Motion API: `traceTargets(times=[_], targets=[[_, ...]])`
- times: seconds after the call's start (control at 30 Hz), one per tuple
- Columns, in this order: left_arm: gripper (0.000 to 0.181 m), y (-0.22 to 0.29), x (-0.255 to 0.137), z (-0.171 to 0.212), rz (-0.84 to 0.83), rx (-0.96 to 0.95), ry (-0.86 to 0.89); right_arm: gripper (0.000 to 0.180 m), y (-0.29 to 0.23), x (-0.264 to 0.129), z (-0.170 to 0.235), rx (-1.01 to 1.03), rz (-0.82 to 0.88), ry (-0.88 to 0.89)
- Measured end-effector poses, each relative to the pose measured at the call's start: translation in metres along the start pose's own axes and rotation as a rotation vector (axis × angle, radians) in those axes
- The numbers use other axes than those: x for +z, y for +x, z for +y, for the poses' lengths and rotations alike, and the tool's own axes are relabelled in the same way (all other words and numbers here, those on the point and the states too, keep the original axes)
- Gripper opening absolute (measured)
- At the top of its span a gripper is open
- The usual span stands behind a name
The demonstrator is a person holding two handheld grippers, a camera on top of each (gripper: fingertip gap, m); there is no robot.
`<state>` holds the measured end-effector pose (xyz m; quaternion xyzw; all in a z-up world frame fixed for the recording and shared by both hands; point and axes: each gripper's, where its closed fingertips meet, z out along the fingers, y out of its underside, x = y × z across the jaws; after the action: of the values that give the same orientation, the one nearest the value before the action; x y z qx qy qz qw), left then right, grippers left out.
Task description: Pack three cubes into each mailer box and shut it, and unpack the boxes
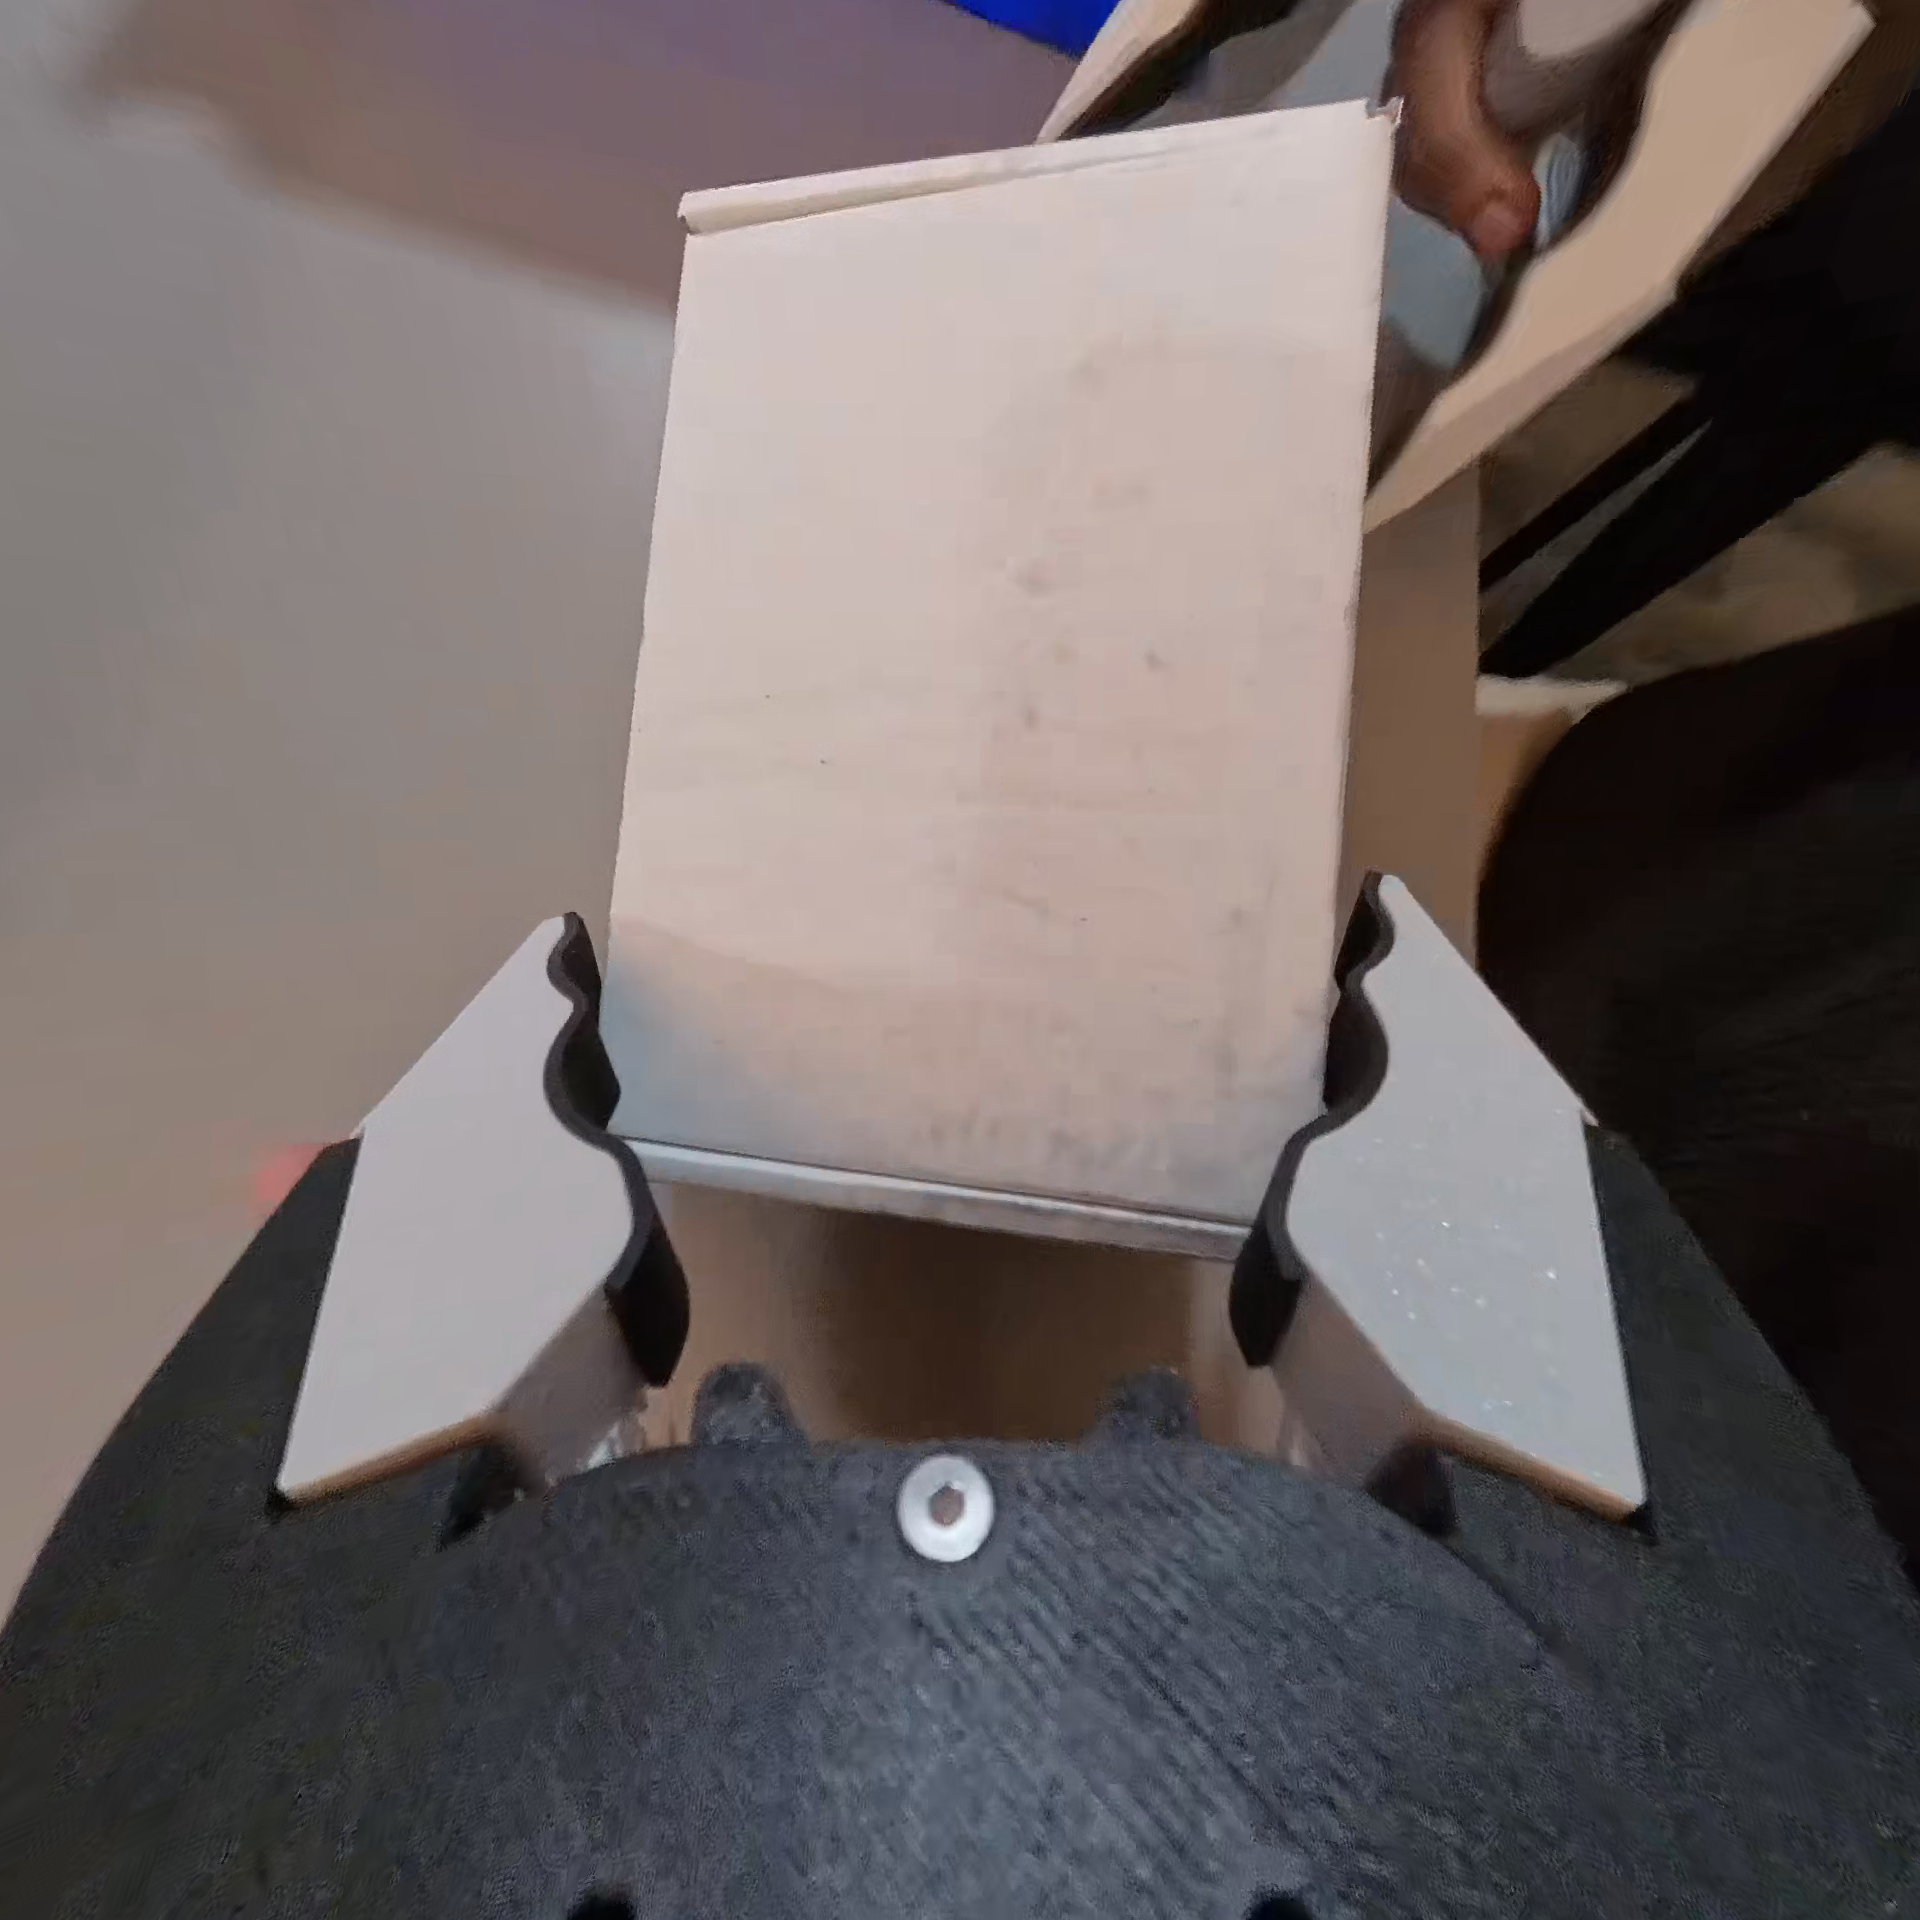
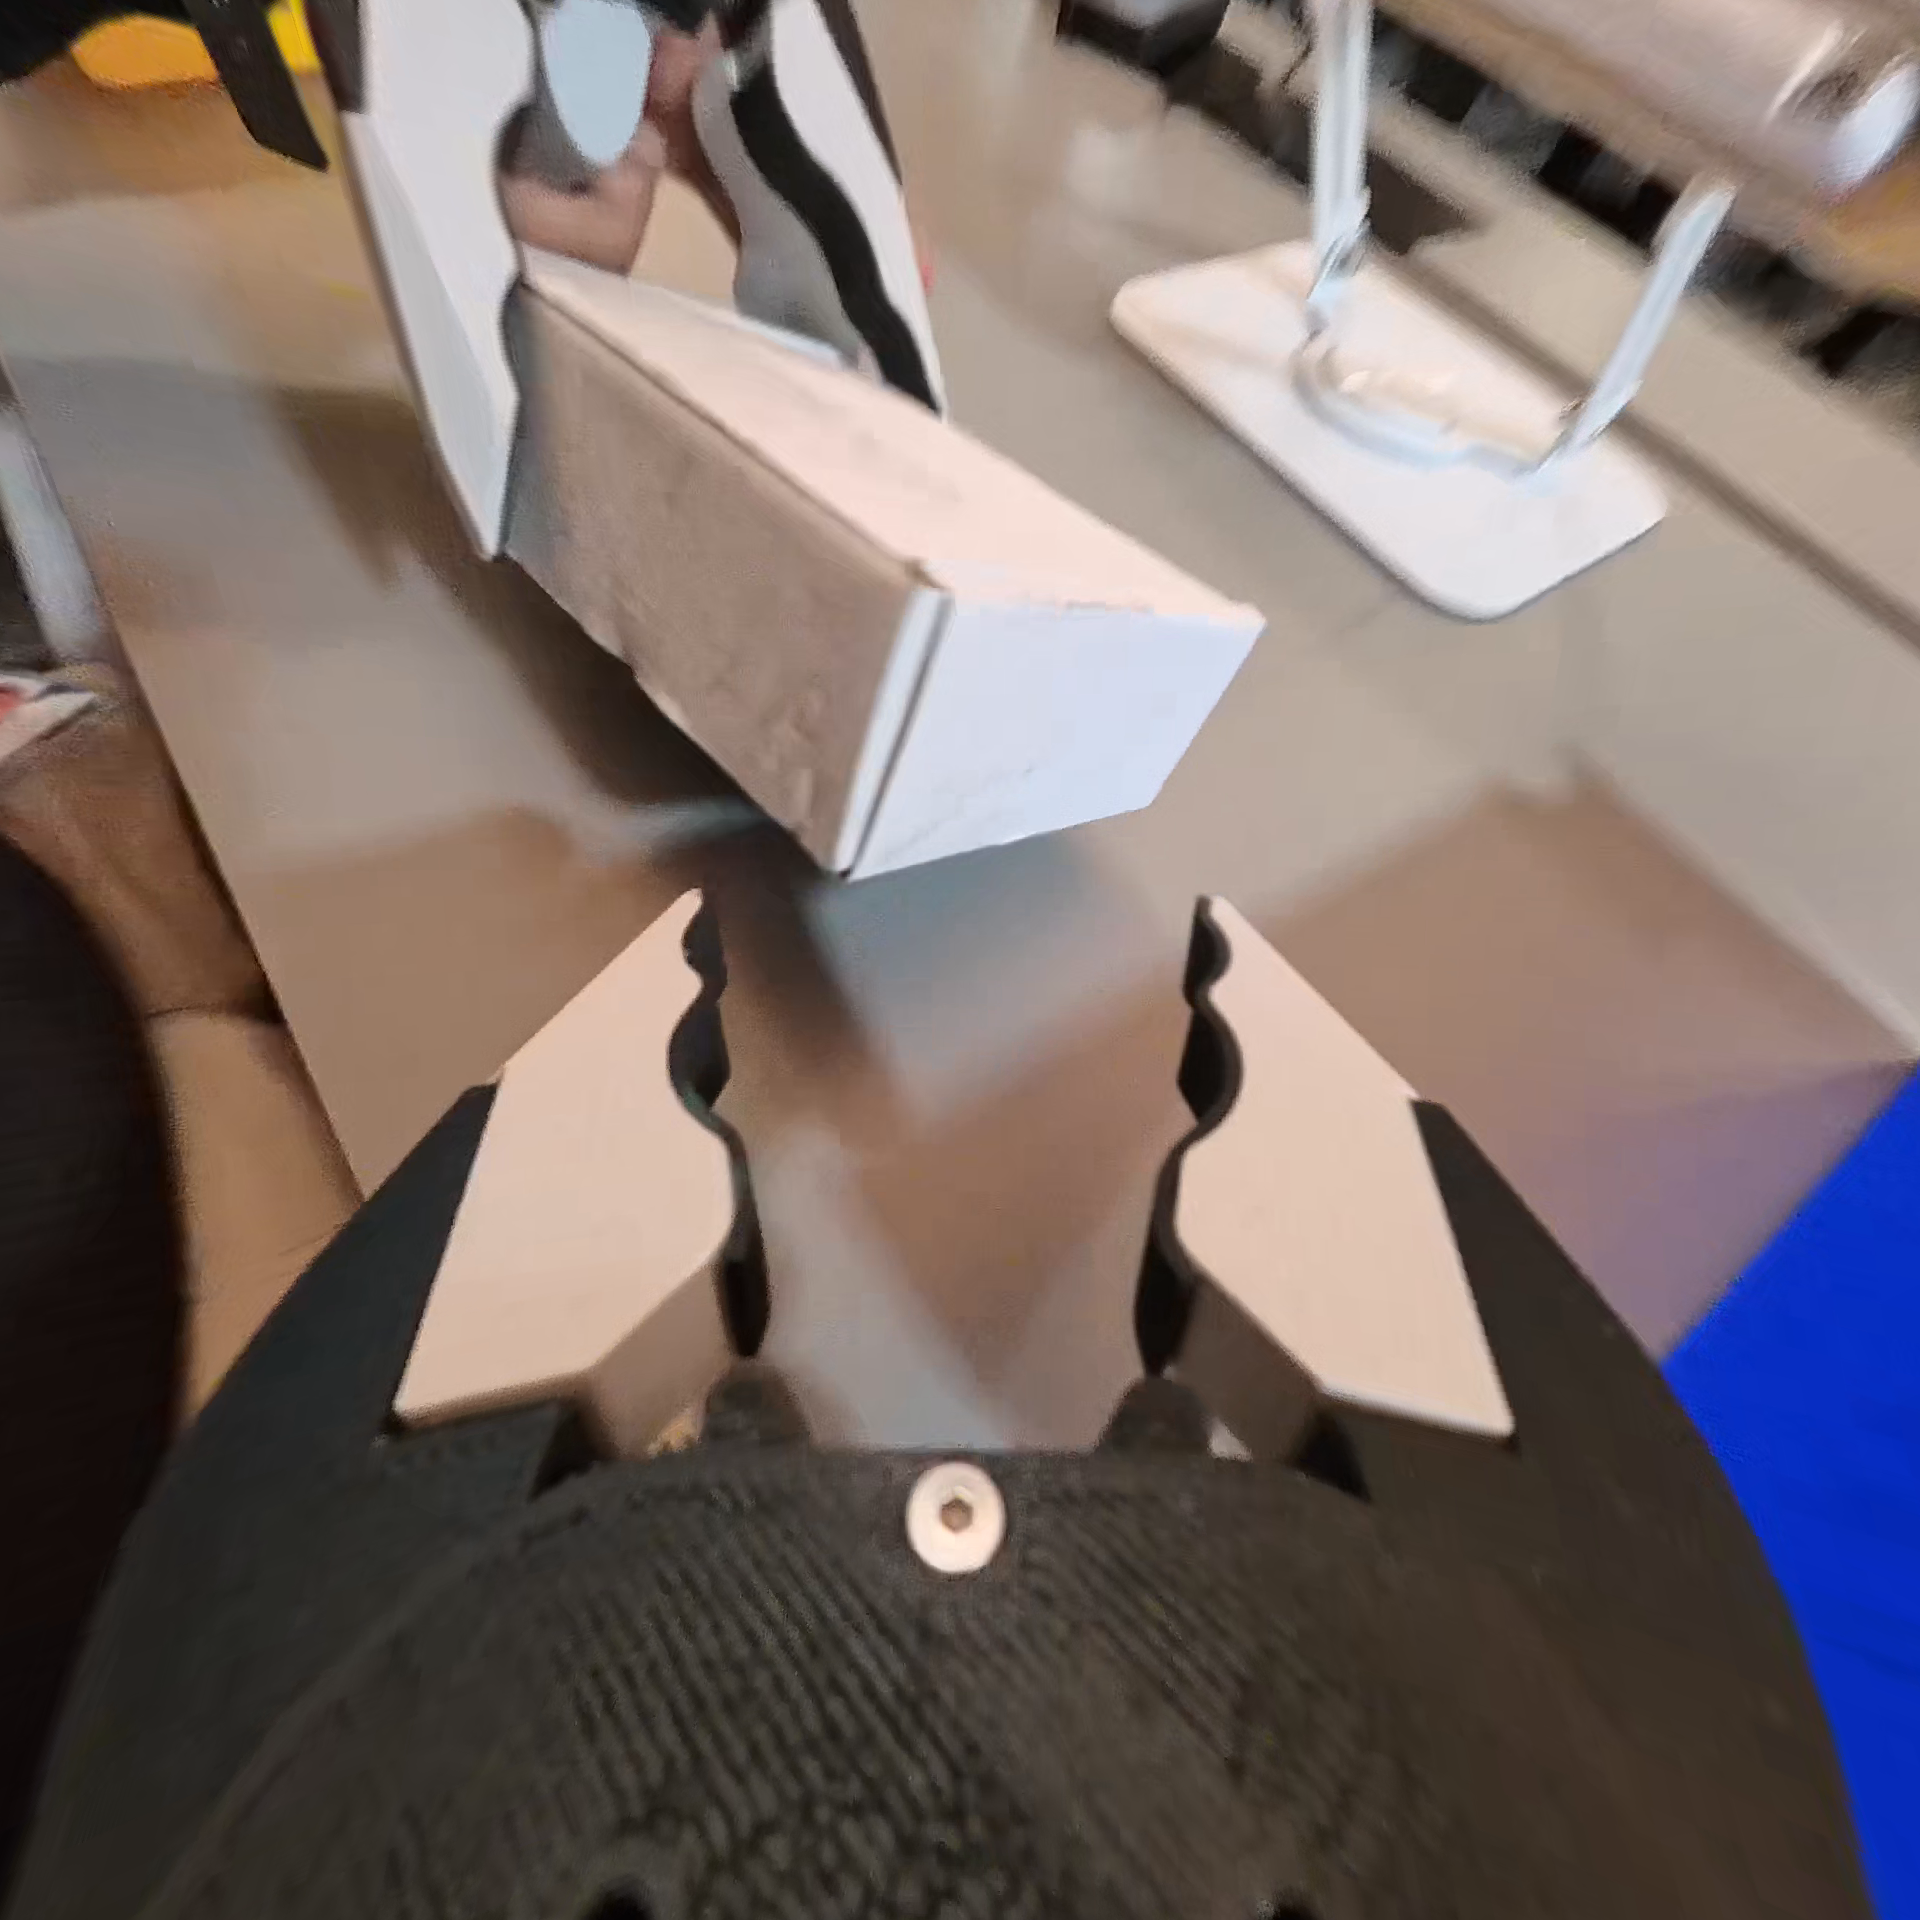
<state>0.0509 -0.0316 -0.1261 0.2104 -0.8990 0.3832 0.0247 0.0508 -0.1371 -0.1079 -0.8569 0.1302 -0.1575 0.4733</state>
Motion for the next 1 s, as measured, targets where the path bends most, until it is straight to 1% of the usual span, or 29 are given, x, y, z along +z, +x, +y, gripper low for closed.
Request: traceTargets(times=[0.1, 0.17, 0.2, 0.33, 0.4, 0.47, 0.53, 0.57, 0.63, 0.7, 0.83, 0.9, 1.0], targets=[[0.138, -0.004, -0.004, -0.005, 0.027, -0.163, 0.021, 0.096, 0.000, -0.015, -0.026, -0.162, 0.101, 0.109], [0.138, -0.001, -0.004, -0.007, 0.047, -0.245, 0.025, 0.093, -0.007, -0.022, -0.043, -0.300, 0.181, 0.172], [0.138, 0.003, -0.003, -0.008, 0.065, -0.282, 0.025, 0.088, -0.009, -0.023, -0.049, -0.372, 0.233, 0.187], [0.138, 0.027, 0.005, -0.012, 0.138, -0.374, 0.004, 0.083, -0.023, -0.013, -0.056, -0.697, 0.398, 0.162], [0.138, 0.037, 0.009, -0.011, 0.139, -0.373, -0.024, 0.082, -0.032, -0.003, -0.050, -0.832, 0.419, 0.119], [0.138, 0.044, 0.013, -0.009, 0.110, -0.346, -0.061, 0.087, -0.039, 0.004, -0.044, -0.900, 0.409, 0.077], [0.138, 0.053, 0.016, -0.004, 0.085, -0.296, -0.120, 0.090, -0.041, 0.010, -0.038, -0.931, 0.401, 0.026], [0.138, 0.057, 0.018, -0.002, 0.068, -0.260, -0.150, 0.087, -0.042, 0.013, -0.035, -0.945, 0.392, -0.001], [0.138, 0.062, 0.020, 0.001, 0.020, -0.192, -0.195, 0.074, -0.046, 0.016, -0.028, -0.996, 0.364, -0.049], [0.136, 0.061, 0.019, 0.000, -0.026, -0.140, -0.189, 0.072, -0.048, 0.016, -0.025, -1.022, 0.354, -0.075], [0.134, 0.057, -0.002, -0.019, -0.128, 0.024, -0.014, 0.072, -0.042, 0.008, -0.027, -0.936, 0.321, -0.066], [0.131, 0.065, -0.013, -0.024, -0.135, 0.087, 0.092, 0.072, -0.037, 0.001, -0.027, -0.872, 0.293, -0.035], [0.121, 0.084, -0.021, -0.029, -0.138, 0.140, 0.263, 0.072, -0.031, -0.011, -0.030, -0.738, 0.232, 0.010]])
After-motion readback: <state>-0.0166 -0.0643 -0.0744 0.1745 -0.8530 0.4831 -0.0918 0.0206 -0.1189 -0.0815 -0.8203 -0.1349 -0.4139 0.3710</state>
